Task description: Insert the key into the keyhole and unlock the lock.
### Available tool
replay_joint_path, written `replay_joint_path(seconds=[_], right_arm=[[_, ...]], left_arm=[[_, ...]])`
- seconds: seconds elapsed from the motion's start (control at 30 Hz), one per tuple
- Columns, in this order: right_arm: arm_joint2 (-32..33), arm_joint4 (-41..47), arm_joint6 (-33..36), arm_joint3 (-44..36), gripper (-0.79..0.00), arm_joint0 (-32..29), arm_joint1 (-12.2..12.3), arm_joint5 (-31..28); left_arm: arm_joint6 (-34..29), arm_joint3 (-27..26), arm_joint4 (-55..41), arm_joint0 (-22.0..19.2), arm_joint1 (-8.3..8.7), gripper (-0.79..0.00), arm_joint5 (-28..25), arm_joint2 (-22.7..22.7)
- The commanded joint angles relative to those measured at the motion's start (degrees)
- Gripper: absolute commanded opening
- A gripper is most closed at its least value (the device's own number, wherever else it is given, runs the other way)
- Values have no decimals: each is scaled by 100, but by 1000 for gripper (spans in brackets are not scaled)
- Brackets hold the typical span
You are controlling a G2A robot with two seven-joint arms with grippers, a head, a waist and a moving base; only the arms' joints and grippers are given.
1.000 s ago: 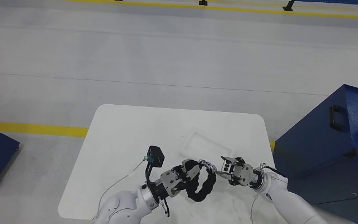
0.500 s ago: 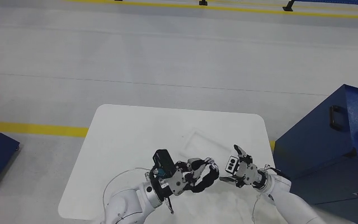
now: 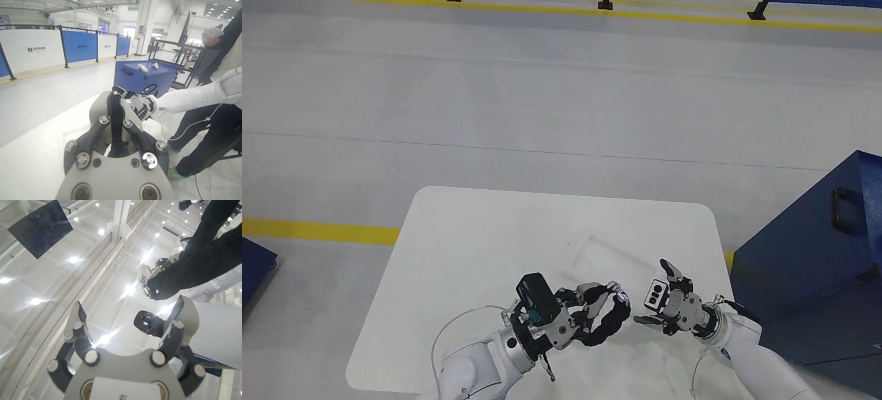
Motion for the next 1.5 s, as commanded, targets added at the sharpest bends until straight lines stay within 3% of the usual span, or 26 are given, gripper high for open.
replay_joint_path(seconds=[0.0,0.23,0.43,0.63,1.03,1.47], right_arm=[[0,0,0,0,0,0,0,0],[0,0,0,0,0,0,0,0],[0,0,0,0,0,0,0,0],[0,0,0,0,0,0,0,0],[0,0,0,0,0,0,0,0],[0,0,0,0,0,0,0,0]], left_arm=[[242,16,942,-132,24,-785,76,-58],[1070,227,3139,-338,117,-785,229,-9],[1318,398,3507,-324,131,-785,515,13],[1608,427,3357,-269,120,-785,906,-44],[1902,468,1526,69,-4,-785,1840,-215],[1891,463,1325,114,-25,-785,1894,-211]])
